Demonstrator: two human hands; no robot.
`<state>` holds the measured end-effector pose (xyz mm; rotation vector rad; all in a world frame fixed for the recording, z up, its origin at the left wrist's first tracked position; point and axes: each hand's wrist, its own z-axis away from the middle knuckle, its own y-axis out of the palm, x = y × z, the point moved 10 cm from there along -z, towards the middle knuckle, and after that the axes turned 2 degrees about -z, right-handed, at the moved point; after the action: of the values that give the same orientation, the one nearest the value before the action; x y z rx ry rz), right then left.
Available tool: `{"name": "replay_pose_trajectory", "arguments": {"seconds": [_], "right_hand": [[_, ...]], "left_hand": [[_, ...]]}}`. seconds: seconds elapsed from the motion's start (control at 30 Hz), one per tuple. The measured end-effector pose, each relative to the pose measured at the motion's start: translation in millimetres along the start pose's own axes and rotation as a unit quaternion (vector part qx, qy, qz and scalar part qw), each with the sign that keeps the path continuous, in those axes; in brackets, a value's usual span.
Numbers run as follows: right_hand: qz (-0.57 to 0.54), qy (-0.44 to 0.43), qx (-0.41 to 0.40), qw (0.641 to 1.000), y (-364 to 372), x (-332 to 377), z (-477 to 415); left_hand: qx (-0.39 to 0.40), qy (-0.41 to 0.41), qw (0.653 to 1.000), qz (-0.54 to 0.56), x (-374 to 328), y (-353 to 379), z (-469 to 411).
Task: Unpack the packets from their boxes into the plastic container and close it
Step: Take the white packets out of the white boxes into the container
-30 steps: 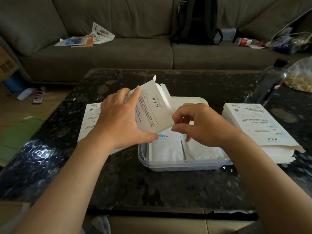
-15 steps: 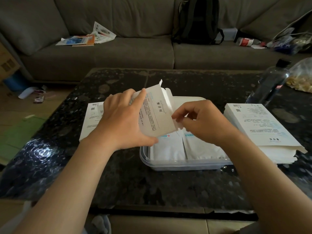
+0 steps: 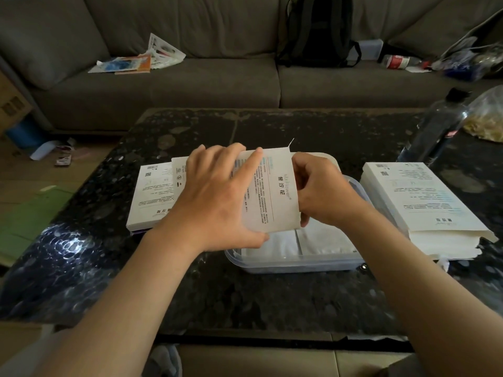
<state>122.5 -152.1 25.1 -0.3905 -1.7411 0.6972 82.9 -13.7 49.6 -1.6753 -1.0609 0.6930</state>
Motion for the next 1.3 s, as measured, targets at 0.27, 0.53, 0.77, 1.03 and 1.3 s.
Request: {"name": "replay_pose_trajectory", "arguments": {"seconds": [0.27, 0.53, 0.77, 1.03, 1.3], "right_hand": [[-0.002, 0.026, 0.001, 1.000, 4, -12, -5], [-0.056, 0.007, 0.009, 0.998, 4, -10, -3], [-0.152, 0.026, 0.020, 0.988, 8, -12, -3], [-0.148, 0.042, 0.033, 0.988, 12, -12, -4], [-0.135, 0.042, 0.061, 0.988, 17, -12, 0]], "left_hand": [[0.004, -0.005, 1.000, -0.006, 1, 4, -1], [0.006, -0.015, 1.000, -0.012, 3, 5, 0], [-0.007, -0.030, 1.000, -0.001, 5, -1, -1], [-0.001, -0.038, 0.999, -0.008, 6, -1, 0], [0.019, -0.041, 0.999, -0.014, 8, 2, 1]]}}
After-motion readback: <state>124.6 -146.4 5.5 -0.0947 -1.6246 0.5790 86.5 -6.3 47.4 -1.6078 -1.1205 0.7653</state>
